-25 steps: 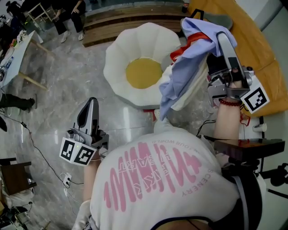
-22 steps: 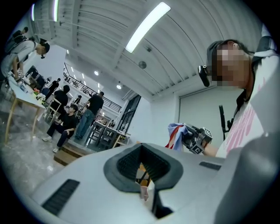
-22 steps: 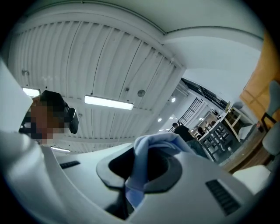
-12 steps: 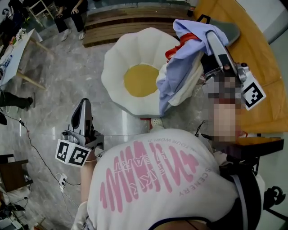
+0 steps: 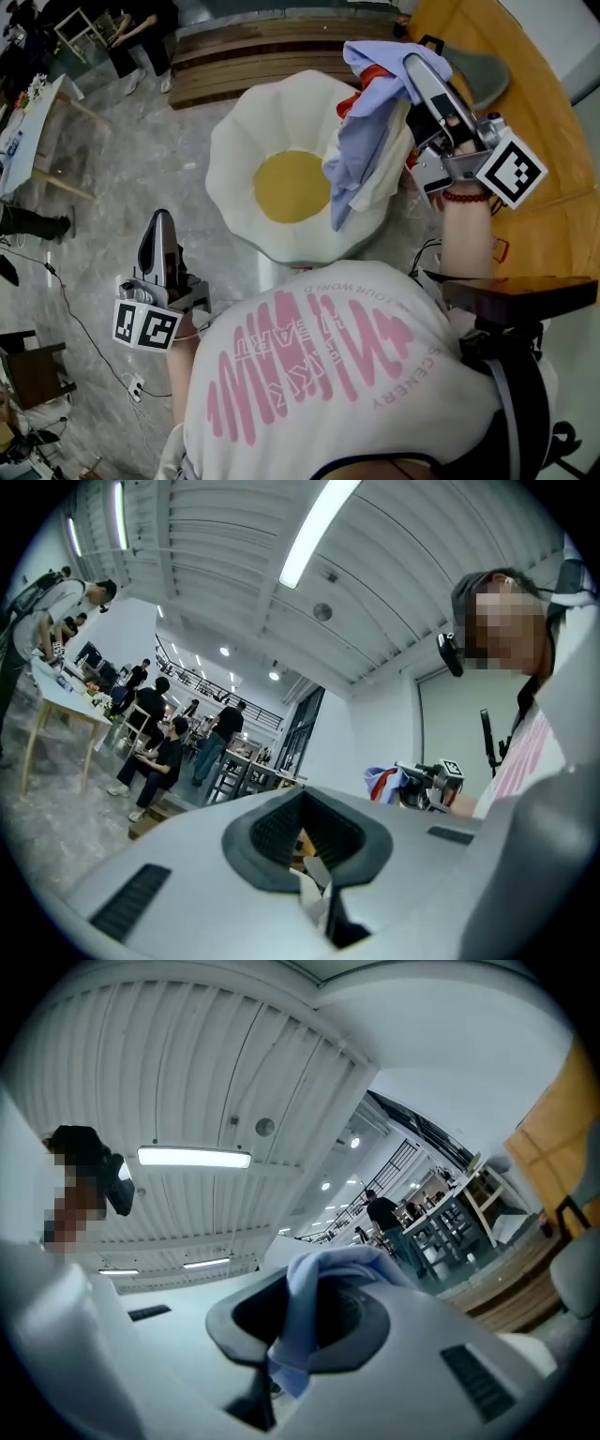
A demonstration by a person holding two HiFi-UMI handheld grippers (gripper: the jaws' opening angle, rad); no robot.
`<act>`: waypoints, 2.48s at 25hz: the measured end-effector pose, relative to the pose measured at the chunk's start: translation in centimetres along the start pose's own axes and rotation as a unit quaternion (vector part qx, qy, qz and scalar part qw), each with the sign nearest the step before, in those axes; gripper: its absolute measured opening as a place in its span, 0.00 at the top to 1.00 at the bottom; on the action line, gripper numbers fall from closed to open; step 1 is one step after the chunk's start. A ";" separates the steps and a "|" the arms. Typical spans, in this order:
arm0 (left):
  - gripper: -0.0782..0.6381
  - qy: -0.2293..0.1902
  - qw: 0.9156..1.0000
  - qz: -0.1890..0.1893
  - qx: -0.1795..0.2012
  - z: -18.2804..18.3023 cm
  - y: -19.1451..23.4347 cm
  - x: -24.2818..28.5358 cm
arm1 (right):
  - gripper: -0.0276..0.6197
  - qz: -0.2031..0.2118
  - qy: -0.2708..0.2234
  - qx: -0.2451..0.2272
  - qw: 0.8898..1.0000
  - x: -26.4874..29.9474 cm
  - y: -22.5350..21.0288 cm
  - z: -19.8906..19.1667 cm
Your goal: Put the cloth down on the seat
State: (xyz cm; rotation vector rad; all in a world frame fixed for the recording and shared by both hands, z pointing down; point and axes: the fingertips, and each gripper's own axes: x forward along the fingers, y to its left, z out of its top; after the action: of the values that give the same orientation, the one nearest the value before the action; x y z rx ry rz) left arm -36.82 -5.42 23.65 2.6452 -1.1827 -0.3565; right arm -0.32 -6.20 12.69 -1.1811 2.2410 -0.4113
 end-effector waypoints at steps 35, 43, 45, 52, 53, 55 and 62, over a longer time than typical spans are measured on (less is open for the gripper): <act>0.88 0.065 0.998 0.011 -0.025 -1.6 7.3 6.6 | 0.88 -0.106 0.032 0.096 0.989 7.3 -15.1 -6.7; 0.88 0.057 0.997 0.035 -0.031 -2.8 8.2 4.4 | 0.88 -0.127 0.030 0.091 0.987 7.1 -16.6 -7.4; 0.88 0.048 0.997 0.046 -0.029 -2.5 8.2 3.5 | 0.88 -0.123 0.027 0.095 0.988 7.1 -16.6 -7.4; 0.88 0.015 0.994 0.108 -0.017 -3.6 4.9 6.4 | 0.88 -0.094 0.089 0.053 0.990 8.0 -24.2 -6.5; 0.88 0.008 0.992 0.121 -0.015 -4.2 4.1 7.2 | 0.88 -0.085 0.101 0.063 0.989 8.0 -25.7 -6.7; 0.88 -0.002 0.989 0.149 -0.015 -5.1 2.4 8.7 | 0.88 -0.067 0.126 0.082 0.986 8.0 -27.9 -7.3; 0.88 -0.014 0.977 0.214 -0.008 -6.8 -2.9 11.4 | 0.88 0.002 0.210 0.110 0.971 9.4 -30.7 -8.9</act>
State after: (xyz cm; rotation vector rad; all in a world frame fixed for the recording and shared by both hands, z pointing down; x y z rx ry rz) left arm -25.33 -11.40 27.77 2.2897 -1.6998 -0.3205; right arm 10.03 -31.16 32.19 -1.0450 2.4656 -0.9584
